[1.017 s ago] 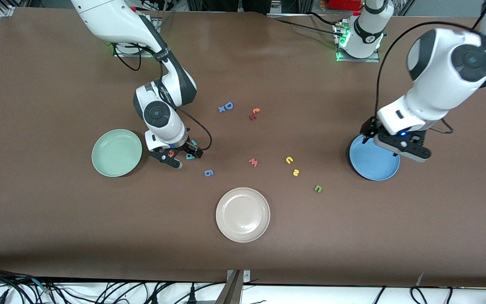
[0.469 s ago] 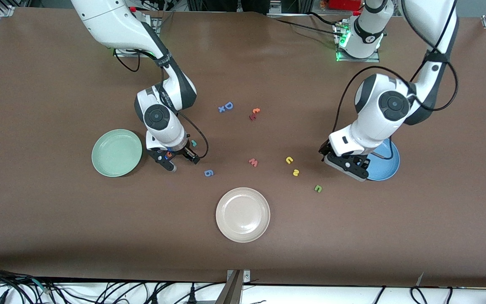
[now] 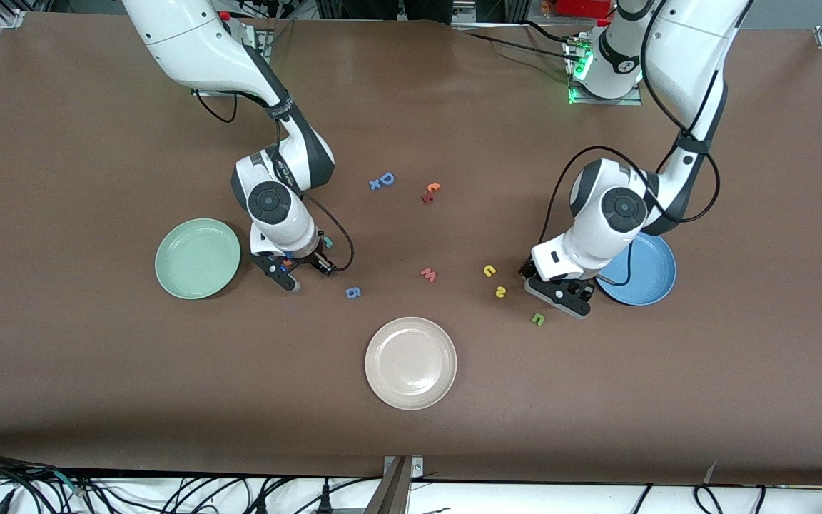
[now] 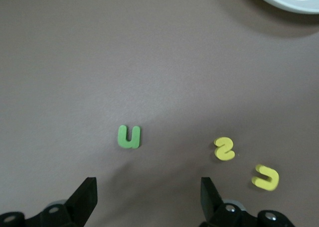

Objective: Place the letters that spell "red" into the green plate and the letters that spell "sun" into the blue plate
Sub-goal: 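Grasp the teal p with the right gripper while the left gripper lowers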

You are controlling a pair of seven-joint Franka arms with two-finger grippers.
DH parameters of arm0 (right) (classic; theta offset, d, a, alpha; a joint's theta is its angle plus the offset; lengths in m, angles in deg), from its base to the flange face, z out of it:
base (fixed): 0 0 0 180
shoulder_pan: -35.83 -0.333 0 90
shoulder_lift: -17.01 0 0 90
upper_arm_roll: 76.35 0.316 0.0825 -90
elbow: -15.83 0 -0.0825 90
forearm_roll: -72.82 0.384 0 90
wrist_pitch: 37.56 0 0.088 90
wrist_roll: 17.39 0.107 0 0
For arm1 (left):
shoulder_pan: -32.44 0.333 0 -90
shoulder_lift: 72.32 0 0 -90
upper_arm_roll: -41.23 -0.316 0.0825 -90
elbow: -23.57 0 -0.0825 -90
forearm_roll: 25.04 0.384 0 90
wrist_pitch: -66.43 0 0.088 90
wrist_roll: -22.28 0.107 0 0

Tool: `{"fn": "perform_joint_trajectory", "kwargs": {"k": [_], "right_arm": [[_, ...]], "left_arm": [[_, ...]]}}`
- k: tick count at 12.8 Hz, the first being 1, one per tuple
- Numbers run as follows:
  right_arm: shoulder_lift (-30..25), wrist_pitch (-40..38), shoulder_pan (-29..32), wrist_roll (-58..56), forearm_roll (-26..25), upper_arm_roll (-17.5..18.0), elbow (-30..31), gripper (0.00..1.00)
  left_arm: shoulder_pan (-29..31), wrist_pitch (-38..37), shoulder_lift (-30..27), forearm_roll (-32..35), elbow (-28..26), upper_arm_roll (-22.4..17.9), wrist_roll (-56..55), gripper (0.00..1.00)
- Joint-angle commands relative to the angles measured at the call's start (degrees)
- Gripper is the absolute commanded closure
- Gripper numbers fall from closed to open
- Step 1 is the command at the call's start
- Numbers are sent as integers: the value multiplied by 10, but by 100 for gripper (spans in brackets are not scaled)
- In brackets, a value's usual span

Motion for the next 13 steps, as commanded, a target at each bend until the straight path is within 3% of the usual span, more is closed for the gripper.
{"fn": "perform_joint_trajectory", "kwargs": {"k": [1,6,9,13], "right_arm": [[12,3,-3,16,-3,1,-14,52],[17,3,-3,10,-8,1,-14,93],[13,-9,-2,0,-11,1,-30,95],[-12,-98,3,-80,-10,-22,-64,94]], "left_arm": [[-18,28,37,-17,31,-19,6,10],[-43,35,66,-17,63,-71,6,13],[-53,36,81,-17,71,-73,5,14],[-57,36,88,-17,72,-73,5,14]]}}
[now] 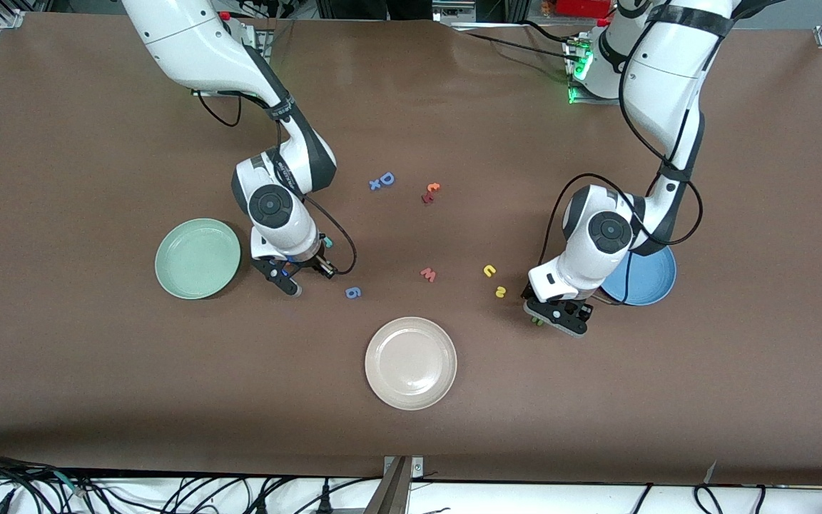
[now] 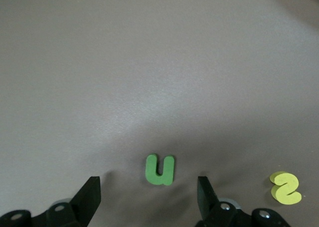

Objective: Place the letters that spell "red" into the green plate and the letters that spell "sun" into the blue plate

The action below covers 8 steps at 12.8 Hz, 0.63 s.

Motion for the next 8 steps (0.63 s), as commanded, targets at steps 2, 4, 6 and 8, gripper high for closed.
{"fn": "perform_joint_trajectory", "kwargs": {"k": [2,4,6,8], "right_arm": [[-27,-75,9,-111,-2,-37,-16,95],[-38,-90,16,-168,-1,-57,-9,95],[-50,-91,24,-243,-1,-80,6,95],[-64,-122,53,-332,0,-94,14,94]], "left_arm": [[-14,1,13,-18,16,-12,5,15],[-15,2,14,-17,18,-13,5,18],[-18,5,15,-16,25,-18,5,19],[-22,10,25,-16,32,-21,5,21]]}}
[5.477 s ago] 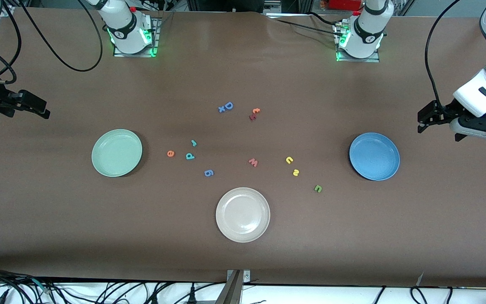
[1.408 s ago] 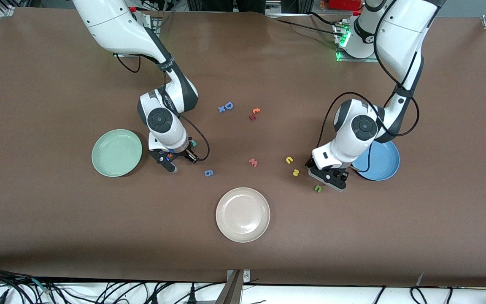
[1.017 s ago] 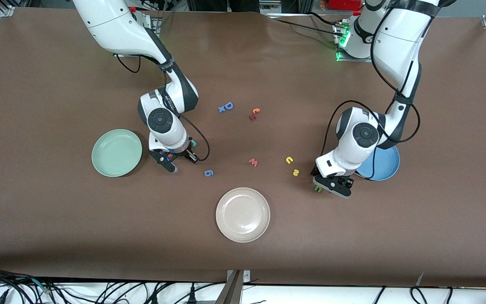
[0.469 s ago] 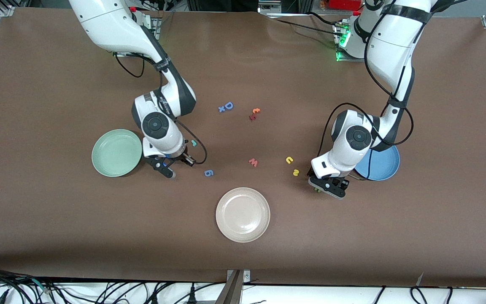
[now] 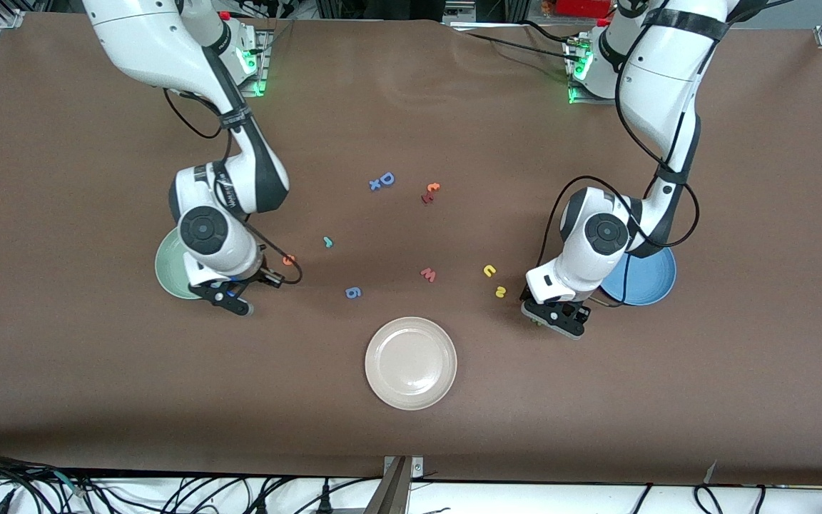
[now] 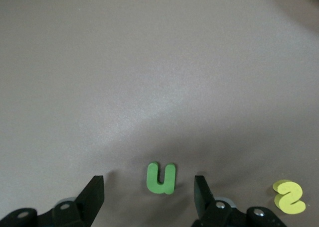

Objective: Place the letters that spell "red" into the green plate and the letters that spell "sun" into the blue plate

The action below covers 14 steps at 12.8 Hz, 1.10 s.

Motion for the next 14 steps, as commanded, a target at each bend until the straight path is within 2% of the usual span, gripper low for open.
{"fn": "perform_joint_trajectory", "kwargs": {"k": [1,5,7,10,14], "right_arm": [[-41,-41,44,-135,2,-14,25,94],[-50,-83,91,-243,3,-18,26,94],[-54,-106,101,-301,4,-37,28,94],[-50,-105,107,-304,4,-41,45,94],[-24,-85,107,-304,5,-41,62,94]], "left_arm": [[-17,12,20,-16,20,-15,5,22],[-28,11,31,-12,22,-25,8,25],[-29,5,31,-11,22,-25,8,25],[-30,5,31,-12,22,-25,6,26],[-31,5,31,-12,22,-26,7,54]]}}
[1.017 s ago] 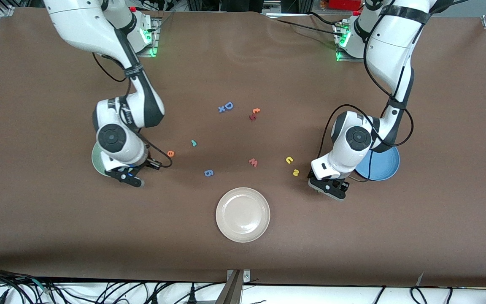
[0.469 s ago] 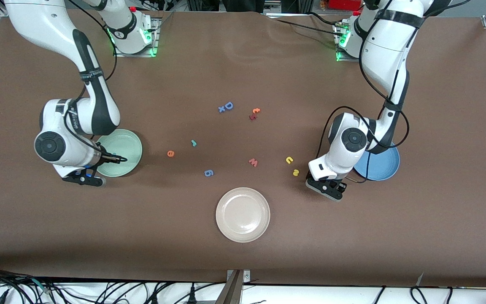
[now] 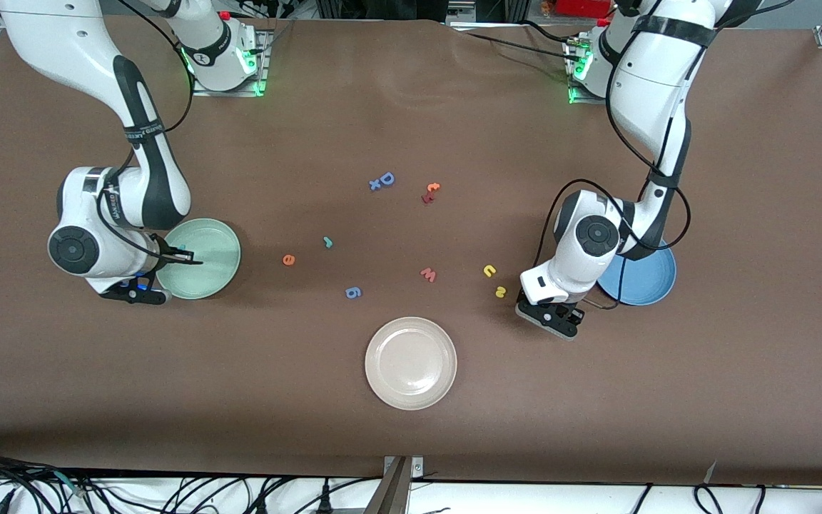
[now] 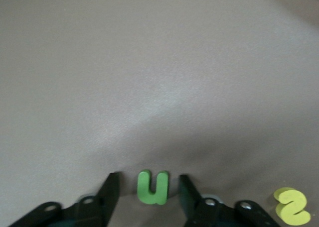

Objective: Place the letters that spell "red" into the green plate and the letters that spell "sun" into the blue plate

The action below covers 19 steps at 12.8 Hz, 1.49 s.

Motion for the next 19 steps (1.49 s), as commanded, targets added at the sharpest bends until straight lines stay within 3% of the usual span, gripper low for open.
{"fn": "perform_joint_trajectory", "kwargs": {"k": [1,3,5,6,7,13,19], "right_arm": [[10,14,1,-9,4,2,9,93],[18,16,1,-6,5,2,8,88],[35,20,1,-6,5,2,8,68],[39,23,1,-6,14,2,8,36],[39,19,1,-4,27,2,8,0],[17,-32,-32,57,30,13,-23,0],[15,11,-45,309,30,119,-40,0]], "left_arm": [[-9,-2,14,-12,13,-12,6,62],[-9,-2,13,-13,13,-12,6,73],[-9,-1,12,-14,13,-12,6,87],[-9,-2,11,-15,14,-14,6,98],[-9,-2,8,-15,18,-23,9,100],[4,-96,-51,-19,35,-38,41,100],[58,-200,-139,-19,-30,-43,153,100]]}}
